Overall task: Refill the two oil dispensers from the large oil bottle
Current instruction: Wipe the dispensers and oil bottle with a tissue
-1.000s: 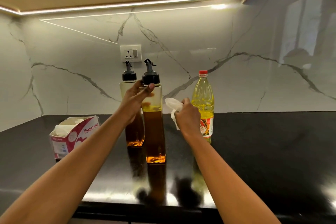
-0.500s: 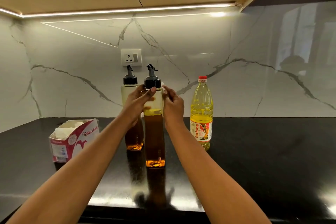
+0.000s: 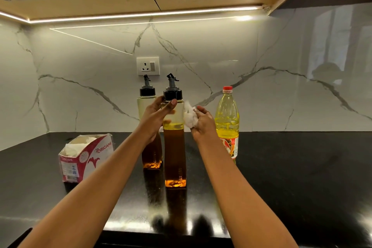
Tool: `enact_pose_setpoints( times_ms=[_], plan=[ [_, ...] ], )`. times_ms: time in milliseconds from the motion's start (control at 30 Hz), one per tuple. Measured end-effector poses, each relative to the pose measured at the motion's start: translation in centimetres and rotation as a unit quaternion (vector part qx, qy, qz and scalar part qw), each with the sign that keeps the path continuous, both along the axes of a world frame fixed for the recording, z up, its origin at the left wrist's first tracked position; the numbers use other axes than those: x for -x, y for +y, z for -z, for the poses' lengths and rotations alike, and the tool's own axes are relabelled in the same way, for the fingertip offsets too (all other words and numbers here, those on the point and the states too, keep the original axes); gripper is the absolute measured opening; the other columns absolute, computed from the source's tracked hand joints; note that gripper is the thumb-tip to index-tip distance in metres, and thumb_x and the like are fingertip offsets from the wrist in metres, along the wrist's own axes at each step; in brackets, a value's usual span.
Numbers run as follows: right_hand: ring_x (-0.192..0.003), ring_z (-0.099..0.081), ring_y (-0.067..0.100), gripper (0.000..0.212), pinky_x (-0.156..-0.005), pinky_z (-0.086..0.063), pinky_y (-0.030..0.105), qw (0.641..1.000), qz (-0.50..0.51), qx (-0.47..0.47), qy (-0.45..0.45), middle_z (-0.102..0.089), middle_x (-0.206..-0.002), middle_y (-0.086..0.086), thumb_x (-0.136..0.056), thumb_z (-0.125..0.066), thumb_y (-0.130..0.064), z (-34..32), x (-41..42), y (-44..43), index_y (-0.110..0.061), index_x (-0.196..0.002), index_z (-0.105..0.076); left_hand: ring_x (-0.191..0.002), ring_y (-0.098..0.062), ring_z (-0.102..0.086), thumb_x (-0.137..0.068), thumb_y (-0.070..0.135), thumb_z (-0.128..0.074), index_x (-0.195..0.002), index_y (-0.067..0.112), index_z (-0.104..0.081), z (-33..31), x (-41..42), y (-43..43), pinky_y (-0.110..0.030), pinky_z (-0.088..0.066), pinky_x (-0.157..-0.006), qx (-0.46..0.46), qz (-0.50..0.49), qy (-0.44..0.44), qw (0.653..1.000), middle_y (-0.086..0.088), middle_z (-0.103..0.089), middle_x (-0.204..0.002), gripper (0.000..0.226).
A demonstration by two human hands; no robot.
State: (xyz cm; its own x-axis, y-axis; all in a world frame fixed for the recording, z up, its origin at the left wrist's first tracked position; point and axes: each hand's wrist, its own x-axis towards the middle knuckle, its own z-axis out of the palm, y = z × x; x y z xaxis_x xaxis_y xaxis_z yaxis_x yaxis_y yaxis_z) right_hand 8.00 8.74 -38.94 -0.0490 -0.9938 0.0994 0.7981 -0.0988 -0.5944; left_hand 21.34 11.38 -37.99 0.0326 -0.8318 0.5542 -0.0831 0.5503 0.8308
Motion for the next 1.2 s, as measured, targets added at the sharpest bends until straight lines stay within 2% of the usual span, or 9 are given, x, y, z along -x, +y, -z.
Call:
enact_pose_setpoints(
  times_ms=[100,233,367,433,533,667,833,1033,1200],
  plan=[
    [-0.071,-0.059,0.009,0.022,-0.053,-0.05,0.017,0.984,0.109,0.029,0.136,-0.058,-0.083,0.0,-0.085,-0.06,0.004,0.1,-1.5,0.4,-0.014,-0.096,-0.053,-0.094,-0.013,-0.067,-0.071,0.048,-0.068,-0.096,0.039,-0.063,0.0,0.0,0.0,-0.047,-0.052,-0.088,0.002,-0.006,0.005,1.0,0.012,-0.07,-0.099,0.027],
    [-0.067,-0.058,0.01,0.014,-0.061,-0.052,0.023,0.967,0.187,0.053,0.167,-0.062,-0.073,0.0,-0.08,-0.071,-0.009,0.9,-1.8,1.6,-0.014,-0.075,-0.06,-0.096,-0.013,-0.068,-0.072,0.05,-0.068,-0.094,0.043,-0.062,0.1,-0.2,0.0,-0.044,-0.055,-0.086,0.004,-0.012,-0.002,1.0,0.01,-0.07,-0.102,0.024],
    [-0.07,-0.062,-0.003,0.019,-0.058,-0.045,0.013,0.941,0.169,0.116,0.268,-0.068,-0.077,-0.015,-0.09,-0.052,-0.046,3.6,-2.0,4.4,-0.034,-0.087,-0.066,-0.096,-0.012,-0.067,-0.074,0.053,-0.07,-0.078,0.063,-0.063,0.0,0.0,0.2,-0.044,-0.055,-0.087,0.005,-0.013,-0.011,1.0,0.013,-0.07,-0.099,0.012],
    [-0.09,-0.058,-0.011,0.039,-0.078,-0.043,0.015,0.925,0.099,0.128,0.345,-0.067,-0.101,-0.02,-0.088,-0.034,-0.064,6.0,-1.9,5.7,-0.045,-0.109,-0.06,-0.097,-0.012,-0.067,-0.066,0.061,-0.075,-0.08,0.061,-0.064,-0.1,-0.1,0.4,-0.042,-0.055,-0.086,-0.001,-0.006,-0.01,1.0,0.013,-0.068,-0.1,0.017],
    [-0.136,-0.032,0.017,0.077,-0.11,-0.024,0.041,0.901,-0.028,0.061,0.429,-0.038,-0.148,-0.002,-0.078,-0.016,-0.077,8.2,-1.6,5.9,-0.039,-0.145,-0.027,-0.099,-0.013,-0.066,-0.072,0.057,-0.073,-0.101,0.041,-0.061,-0.1,-0.1,0.3,-0.047,-0.053,-0.091,-0.008,-0.001,-0.01,1.0,0.007,-0.066,-0.109,0.036],
    [-0.142,-0.019,0.029,0.093,-0.114,-0.016,0.055,0.918,-0.077,0.121,0.371,-0.02,-0.156,0.007,-0.068,-0.013,-0.084,3.4,-1.3,5.4,-0.037,-0.148,-0.017,-0.105,-0.018,-0.063,-0.078,0.043,-0.064,-0.113,0.029,-0.059,-0.5,0.1,0.5,-0.051,-0.049,-0.097,-0.027,-0.002,0.001,1.0,0.0,-0.064,-0.118,0.039],
    [-0.143,-0.012,0.031,0.091,-0.111,-0.016,0.059,0.903,-0.054,0.219,0.367,-0.009,-0.158,0.005,-0.066,-0.012,-0.081,-1.5,-1.1,4.6,-0.04,-0.148,-0.007,-0.106,-0.013,-0.061,-0.087,0.033,-0.062,-0.124,0.025,-0.055,-0.7,-0.2,0.5,-0.023,-0.055,-0.06,-0.053,0.005,0.01,0.999,-0.005,-0.059,-0.126,0.039],
    [-0.144,-0.013,0.026,0.082,-0.116,-0.007,0.05,0.833,-0.226,0.025,0.505,-0.018,-0.156,0.001,-0.077,-0.003,-0.077,10.3,0.6,5.6,-0.038,-0.148,-0.016,-0.117,-0.022,-0.057,-0.072,0.04,-0.067,-0.133,0.016,-0.052,-1.2,0.1,0.7,-0.046,-0.053,-0.086,-0.078,0.014,0.015,0.997,-0.009,-0.058,-0.129,0.067],
    [-0.14,-0.027,0.031,0.088,-0.114,-0.018,0.056,0.913,-0.179,0.113,0.349,-0.03,-0.151,0.015,-0.08,-0.004,-0.077,2.5,-0.2,4.2,-0.025,-0.149,-0.023,-0.116,-0.019,-0.058,-0.075,0.041,-0.067,-0.129,0.021,-0.055,-1.1,0.2,0.7,-0.044,-0.052,-0.085,-0.081,0.0,0.009,0.997,-0.005,-0.059,-0.128,0.059]
  ],
)
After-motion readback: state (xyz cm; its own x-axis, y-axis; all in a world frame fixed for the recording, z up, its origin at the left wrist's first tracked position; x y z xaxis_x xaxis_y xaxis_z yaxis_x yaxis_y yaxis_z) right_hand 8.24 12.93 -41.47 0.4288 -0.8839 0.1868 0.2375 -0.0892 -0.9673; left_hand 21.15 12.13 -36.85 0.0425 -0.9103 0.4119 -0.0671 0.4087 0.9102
